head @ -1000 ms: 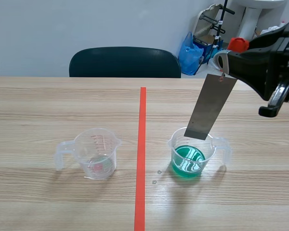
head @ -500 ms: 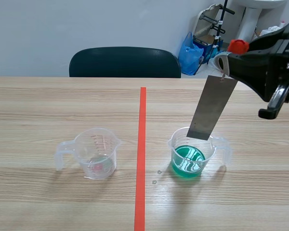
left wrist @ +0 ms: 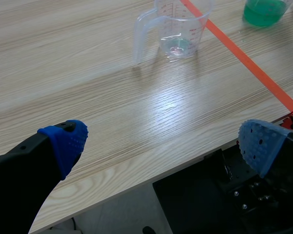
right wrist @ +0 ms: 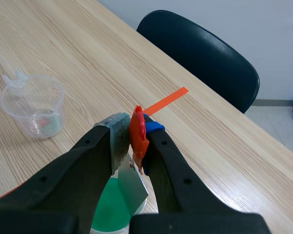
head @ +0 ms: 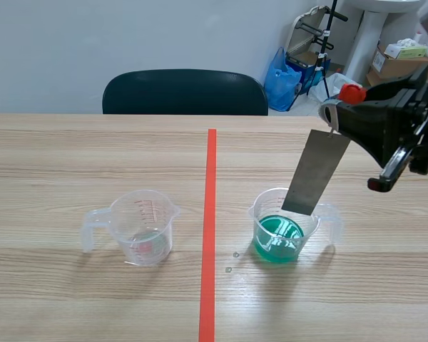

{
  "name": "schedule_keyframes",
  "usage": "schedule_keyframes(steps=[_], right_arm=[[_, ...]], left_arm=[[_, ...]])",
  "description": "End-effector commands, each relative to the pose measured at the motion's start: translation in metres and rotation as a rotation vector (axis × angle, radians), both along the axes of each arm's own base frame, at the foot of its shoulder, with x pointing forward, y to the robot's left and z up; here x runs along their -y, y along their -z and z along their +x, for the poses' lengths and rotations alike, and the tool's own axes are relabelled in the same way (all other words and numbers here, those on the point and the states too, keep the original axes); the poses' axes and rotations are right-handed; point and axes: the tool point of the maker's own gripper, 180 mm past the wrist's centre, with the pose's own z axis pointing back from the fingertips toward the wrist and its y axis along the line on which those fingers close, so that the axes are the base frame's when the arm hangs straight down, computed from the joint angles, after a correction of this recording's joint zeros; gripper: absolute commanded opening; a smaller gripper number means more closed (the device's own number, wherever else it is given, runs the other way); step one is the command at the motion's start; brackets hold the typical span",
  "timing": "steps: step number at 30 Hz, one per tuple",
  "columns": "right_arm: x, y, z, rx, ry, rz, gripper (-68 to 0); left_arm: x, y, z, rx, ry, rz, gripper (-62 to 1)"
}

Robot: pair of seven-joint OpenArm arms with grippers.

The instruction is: Do the redox reaction experiment

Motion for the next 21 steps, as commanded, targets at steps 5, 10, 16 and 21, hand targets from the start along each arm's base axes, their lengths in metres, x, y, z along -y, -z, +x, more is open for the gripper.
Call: schedule_keyframes(steps=[5, 10, 16, 21], right_arm=[[-0.005, -0.002, 0.002, 0.023, -0.004, 0.025, -65.6], [-0.011, 0.01, 0.004, 0.025, -0.015, 0.0, -65.5], [-0.012, 0.027, 0.01, 0.002, -0.002, -0.005, -65.5], [-0.015, 0.047, 0.01, -0.018, -0.003, -0.036, -65.6]], left_arm=[[0.002, -0.006, 0.003, 0.024, 0.0, -0.015, 1.4], [0.002, -0.006, 0.003, 0.024, 0.0, -0.015, 1.4], [0.002, -0.006, 0.003, 0.024, 0.0, -0.015, 1.4], [0.002, -0.006, 0.003, 0.024, 0.0, -0.015, 1.4]])
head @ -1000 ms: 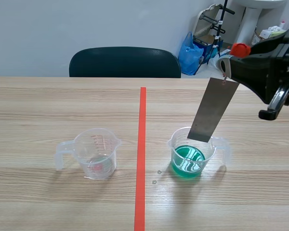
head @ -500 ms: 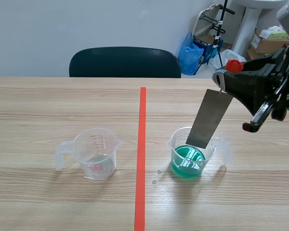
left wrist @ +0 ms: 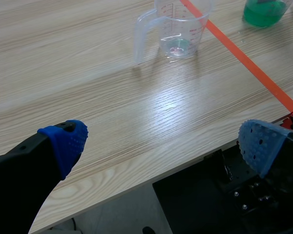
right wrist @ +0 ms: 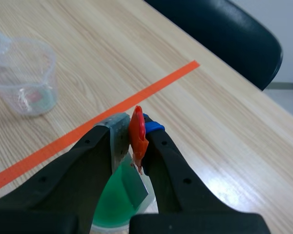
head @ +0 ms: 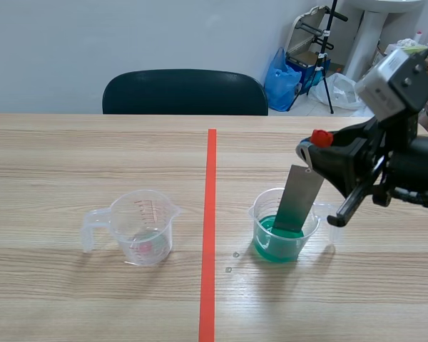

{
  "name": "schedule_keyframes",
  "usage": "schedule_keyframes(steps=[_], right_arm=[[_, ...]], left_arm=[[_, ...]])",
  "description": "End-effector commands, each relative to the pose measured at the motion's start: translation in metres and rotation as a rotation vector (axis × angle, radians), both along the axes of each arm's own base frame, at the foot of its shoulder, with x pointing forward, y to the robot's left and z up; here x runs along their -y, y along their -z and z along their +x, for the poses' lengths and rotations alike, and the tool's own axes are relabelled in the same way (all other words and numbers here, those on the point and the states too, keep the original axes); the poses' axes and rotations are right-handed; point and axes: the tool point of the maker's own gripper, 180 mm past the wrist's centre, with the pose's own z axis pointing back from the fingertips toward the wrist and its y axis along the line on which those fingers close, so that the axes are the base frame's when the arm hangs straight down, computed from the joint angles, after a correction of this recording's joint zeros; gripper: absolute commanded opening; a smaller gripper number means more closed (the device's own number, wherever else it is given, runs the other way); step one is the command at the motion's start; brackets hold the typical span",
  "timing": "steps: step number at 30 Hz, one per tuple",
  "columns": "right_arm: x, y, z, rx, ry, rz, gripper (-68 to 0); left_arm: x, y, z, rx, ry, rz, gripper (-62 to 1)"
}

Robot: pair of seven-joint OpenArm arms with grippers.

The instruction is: Do the redox reaction experiment

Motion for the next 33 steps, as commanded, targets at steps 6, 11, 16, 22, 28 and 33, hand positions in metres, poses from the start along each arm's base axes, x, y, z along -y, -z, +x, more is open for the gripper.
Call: schedule_keyframes(steps=[6, 11, 16, 22, 28, 33], right_arm=[[-0.0021, -0.0024, 0.0045, 0.034, 0.002, 0.009, -65.6], [-0.0026, -0.0016, 0.0045, 0.034, 0.002, 0.007, -65.6], [-0.0026, -0.0016, 0.0045, 0.034, 0.002, 0.007, -65.6], [-0.0024, -0.0016, 0.0046, 0.034, 0.003, 0.006, -65.6], [-0.0024, -0.0016, 0.0045, 0.034, 0.003, 0.007, -65.6], [-0.0024, -0.0015, 0.0045, 0.034, 0.003, 0.007, -65.6]], left_arm=[[0.0017, -0.0055, 0.0029, 0.024, -0.001, -0.014, 1.4], [0.0018, -0.0056, 0.0029, 0.024, -0.001, -0.014, 1.4], [0.0018, -0.0056, 0.0029, 0.024, -0.001, -0.014, 1.4], [0.0017, -0.0055, 0.0029, 0.024, -0.001, -0.014, 1.4], [0.0017, -0.0055, 0.0029, 0.024, -0.001, -0.014, 1.4], [0.0018, -0.0056, 0.0029, 0.024, -0.001, -0.014, 1.4]])
